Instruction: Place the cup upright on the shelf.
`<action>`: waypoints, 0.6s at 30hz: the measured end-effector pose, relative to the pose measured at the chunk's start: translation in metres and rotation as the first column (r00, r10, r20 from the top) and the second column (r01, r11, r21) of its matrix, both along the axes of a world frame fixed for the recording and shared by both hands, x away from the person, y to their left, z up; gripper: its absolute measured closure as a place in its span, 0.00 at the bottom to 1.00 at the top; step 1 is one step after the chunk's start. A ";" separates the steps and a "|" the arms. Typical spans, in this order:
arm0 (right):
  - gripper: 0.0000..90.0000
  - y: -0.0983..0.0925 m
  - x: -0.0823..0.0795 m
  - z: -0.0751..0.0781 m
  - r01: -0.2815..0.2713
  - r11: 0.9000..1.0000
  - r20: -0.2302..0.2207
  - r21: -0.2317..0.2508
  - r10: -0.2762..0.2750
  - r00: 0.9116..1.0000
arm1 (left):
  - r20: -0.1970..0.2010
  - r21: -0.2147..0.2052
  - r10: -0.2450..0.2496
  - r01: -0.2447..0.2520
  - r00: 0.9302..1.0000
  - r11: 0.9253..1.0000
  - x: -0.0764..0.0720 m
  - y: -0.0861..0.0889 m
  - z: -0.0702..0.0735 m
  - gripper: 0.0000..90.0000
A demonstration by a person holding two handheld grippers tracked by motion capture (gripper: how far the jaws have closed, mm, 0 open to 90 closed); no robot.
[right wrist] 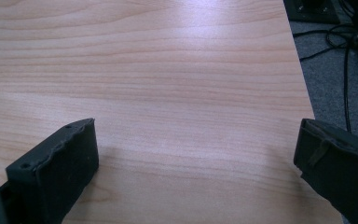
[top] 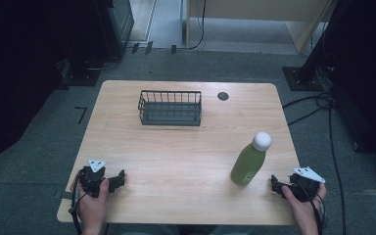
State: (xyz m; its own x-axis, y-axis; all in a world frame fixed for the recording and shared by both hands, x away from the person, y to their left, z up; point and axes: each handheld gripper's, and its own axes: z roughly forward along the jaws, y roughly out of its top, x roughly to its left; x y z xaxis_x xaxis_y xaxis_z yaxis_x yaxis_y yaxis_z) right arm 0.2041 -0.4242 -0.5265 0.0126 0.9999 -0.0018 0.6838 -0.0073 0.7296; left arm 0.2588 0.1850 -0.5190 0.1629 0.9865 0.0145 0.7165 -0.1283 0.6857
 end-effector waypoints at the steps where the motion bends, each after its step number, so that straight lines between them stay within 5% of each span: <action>1: 0.00 0.000 0.000 0.000 0.000 1.000 0.002 0.000 0.000 1.000 | 0.000 0.000 0.000 0.000 1.000 1.000 0.000 0.000 0.000 0.00; 18: 0.00 0.014 -0.010 0.019 -0.060 0.995 0.085 0.079 0.053 0.995 | 0.000 0.000 0.000 0.000 1.000 1.000 0.000 0.000 0.000 0.00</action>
